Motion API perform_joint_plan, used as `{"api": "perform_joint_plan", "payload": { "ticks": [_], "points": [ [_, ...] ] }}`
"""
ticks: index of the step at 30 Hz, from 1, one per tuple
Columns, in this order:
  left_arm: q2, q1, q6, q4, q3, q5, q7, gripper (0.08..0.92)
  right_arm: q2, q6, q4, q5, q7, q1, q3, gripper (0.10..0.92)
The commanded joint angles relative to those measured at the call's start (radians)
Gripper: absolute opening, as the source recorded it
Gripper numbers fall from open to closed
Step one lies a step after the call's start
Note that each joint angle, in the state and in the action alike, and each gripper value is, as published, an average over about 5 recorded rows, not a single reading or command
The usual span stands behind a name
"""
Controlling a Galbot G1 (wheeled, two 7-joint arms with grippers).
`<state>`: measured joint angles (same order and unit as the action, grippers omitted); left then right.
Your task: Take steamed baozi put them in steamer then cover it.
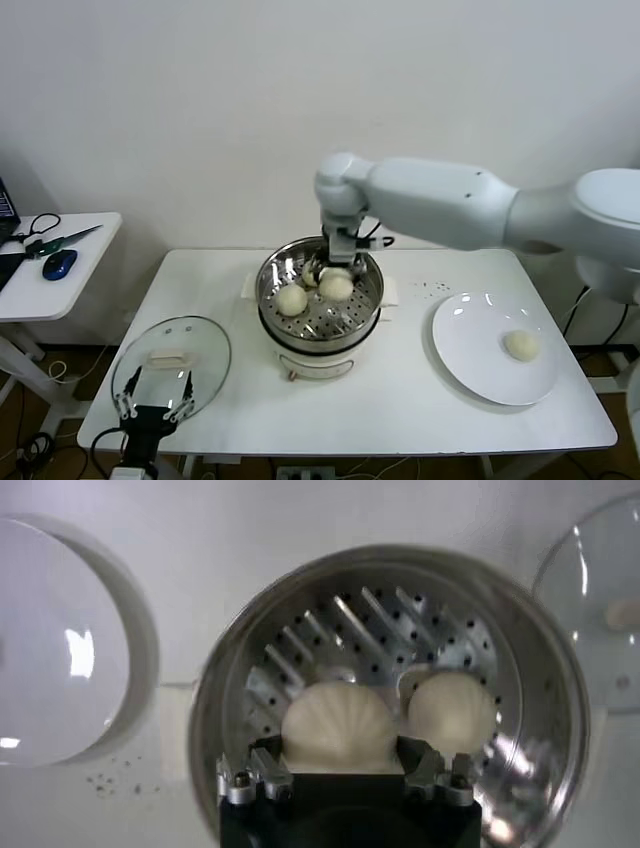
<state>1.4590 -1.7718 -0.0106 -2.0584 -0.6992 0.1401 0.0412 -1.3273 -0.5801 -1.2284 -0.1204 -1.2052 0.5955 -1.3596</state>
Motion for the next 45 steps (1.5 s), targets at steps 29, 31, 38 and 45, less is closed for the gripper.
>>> {"api": "perform_joint_plan", "payload": {
  "ticks": [29,31,38,45],
  "points": [
    [0.000,0.008,0.002,0.002,0.001,-0.001,0.000,0.823,0.055,-0.004,-0.018,-0.019,0.036,0.017,0.072,0.823],
    [-0.001,0.006,0.002,0.001,0.002,-0.001,0.000,0.823,0.117,0.048,-0.015,0.038,0.091,0.068,0.041,0.823],
    [-0.002,0.008,0.004,-0.010,0.007,0.000,-0.002,0.823,0.361,0.473,-0.048,0.368,0.285,0.204,-0.138,0.823],
    [0.000,0.018,0.014,-0.031,0.012,0.004,-0.003,0.823,0.605,0.706,-0.036,0.445,0.169,0.105,-0.086,0.823]
  ]
}}
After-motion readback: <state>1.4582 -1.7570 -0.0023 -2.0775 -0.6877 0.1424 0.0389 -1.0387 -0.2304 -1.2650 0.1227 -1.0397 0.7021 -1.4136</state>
